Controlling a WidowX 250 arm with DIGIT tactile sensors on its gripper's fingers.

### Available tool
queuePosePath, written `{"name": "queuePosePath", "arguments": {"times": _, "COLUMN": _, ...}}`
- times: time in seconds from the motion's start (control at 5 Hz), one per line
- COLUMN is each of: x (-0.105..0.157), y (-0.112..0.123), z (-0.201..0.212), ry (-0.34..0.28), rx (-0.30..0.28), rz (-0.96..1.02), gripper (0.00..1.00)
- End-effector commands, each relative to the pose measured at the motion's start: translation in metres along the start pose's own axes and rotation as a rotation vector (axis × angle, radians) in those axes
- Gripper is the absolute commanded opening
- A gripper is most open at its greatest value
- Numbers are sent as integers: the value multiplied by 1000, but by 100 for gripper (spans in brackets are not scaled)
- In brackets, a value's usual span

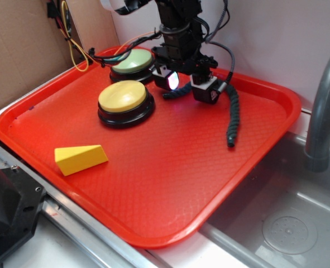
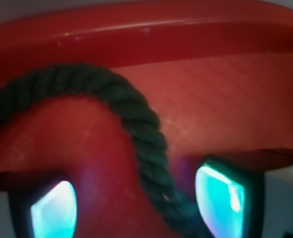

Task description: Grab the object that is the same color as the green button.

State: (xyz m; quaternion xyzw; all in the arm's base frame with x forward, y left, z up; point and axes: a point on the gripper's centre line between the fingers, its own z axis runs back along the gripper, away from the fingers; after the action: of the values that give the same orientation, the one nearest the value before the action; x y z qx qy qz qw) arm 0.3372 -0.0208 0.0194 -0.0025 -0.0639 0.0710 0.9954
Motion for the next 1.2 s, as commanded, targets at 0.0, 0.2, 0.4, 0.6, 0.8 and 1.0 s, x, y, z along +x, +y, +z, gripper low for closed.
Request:
{"name": "queuePosePath", "arguments": {"times": 0.0, "x": 11, "y": 3, "z": 9, "ry": -77, "rx": -27, "rz": 11, "gripper": 0}}
{"name": "queuePosePath", "arguments": {"times": 0.2, "x": 9, "y": 3, "z": 8, "ry": -77, "rx": -32, "rz": 12, "gripper": 0}}
{"name": "queuePosePath", "arguments": {"times": 0.4, "x": 7, "y": 3, "z": 11, "ry": -85, "rx": -32, "rz": 16, "gripper": 0}}
{"name": "queuePosePath", "arguments": {"times": 0.6, "x": 0, "y": 5, "z": 23, "ry": -82, "rx": -36, "rz": 25, "gripper": 0}}
{"name": "queuePosePath", "arguments": {"times": 0.8, "x": -8, "y": 9, "z": 52, "ry": -69, "rx": -37, "rz": 27, "gripper": 0}}
{"name": "queuePosePath", "arguments": {"times": 1.0, "x": -21, "y": 16, "z": 94, "ry": -28, "rx": -26, "rz": 6, "gripper": 0}}
